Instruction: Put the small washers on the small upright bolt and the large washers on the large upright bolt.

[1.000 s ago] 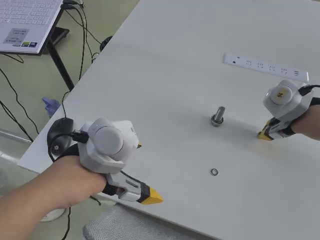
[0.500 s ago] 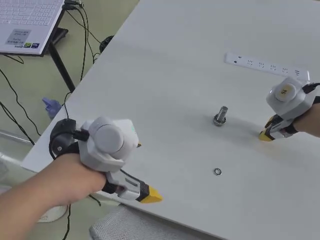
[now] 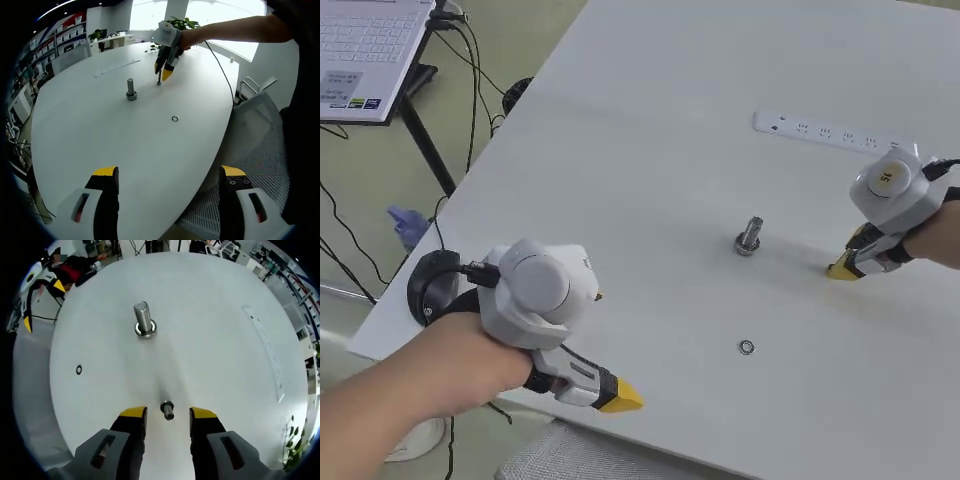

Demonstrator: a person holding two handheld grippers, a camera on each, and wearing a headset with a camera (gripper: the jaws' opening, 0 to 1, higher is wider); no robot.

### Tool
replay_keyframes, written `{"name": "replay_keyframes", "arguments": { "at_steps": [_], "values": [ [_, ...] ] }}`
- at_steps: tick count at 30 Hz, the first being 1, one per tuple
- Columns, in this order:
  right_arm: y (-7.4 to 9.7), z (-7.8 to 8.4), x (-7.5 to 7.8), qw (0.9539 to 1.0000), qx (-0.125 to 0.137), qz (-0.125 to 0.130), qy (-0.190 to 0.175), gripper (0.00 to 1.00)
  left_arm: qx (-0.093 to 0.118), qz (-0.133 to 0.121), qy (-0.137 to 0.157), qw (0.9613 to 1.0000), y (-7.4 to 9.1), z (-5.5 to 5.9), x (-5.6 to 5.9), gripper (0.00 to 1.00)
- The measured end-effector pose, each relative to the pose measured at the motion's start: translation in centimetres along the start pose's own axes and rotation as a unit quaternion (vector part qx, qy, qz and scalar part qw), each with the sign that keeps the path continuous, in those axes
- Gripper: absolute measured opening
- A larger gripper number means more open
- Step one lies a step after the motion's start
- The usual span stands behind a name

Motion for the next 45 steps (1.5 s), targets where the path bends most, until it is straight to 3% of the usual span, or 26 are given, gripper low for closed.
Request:
{"name": "replay_keyframes", "arguments": {
  "at_steps": [11,20,27,32,36,45],
  "values": [
    [2.3,-0.7,-1.5,0.9998,0.017,0.005,-0.005,0.38,0.006,0.014,-0.013,0.9998,-0.2,-0.6,0.0,0.82],
    [3.6,-2.1,-4.0,0.9993,0.035,0.015,0.001,0.37,0.013,0.024,-0.013,0.9995,-0.2,-0.7,-0.2,0.82],
    [3.3,-2.9,-6.5,0.9996,0.027,0.000,0.012,0.37,0.021,0.026,-0.011,0.9994,0.5,-1.2,-0.7,0.82],
    [3.0,-2.6,-7.0,0.9996,0.023,-0.010,0.013,0.37,0.022,0.020,-0.019,0.9994,0.6,-1.6,-1.1,0.83],
    [2.5,-3.1,-8.2,0.9991,0.036,-0.014,0.018,0.39,0.023,0.011,-0.024,0.9994,0.5,-1.8,-1.5,0.86],
    [1.1,-3.1,-11.1,0.9979,0.047,-0.035,0.029,0.40,0.028,0.008,-0.031,0.9991,0.3,-2.1,-1.0,0.91]
  ]
}}
Point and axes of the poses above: the centre of the closed fingertips' face, and the gripper's own axes: y roughly backward along the fingers, x roughly to its right, z roughly out of its underside, the point moved 2 cm from there along y, roughly backward along the fingers, and after that the axes turned 10 degrees about -z, right-handed, at the moved point
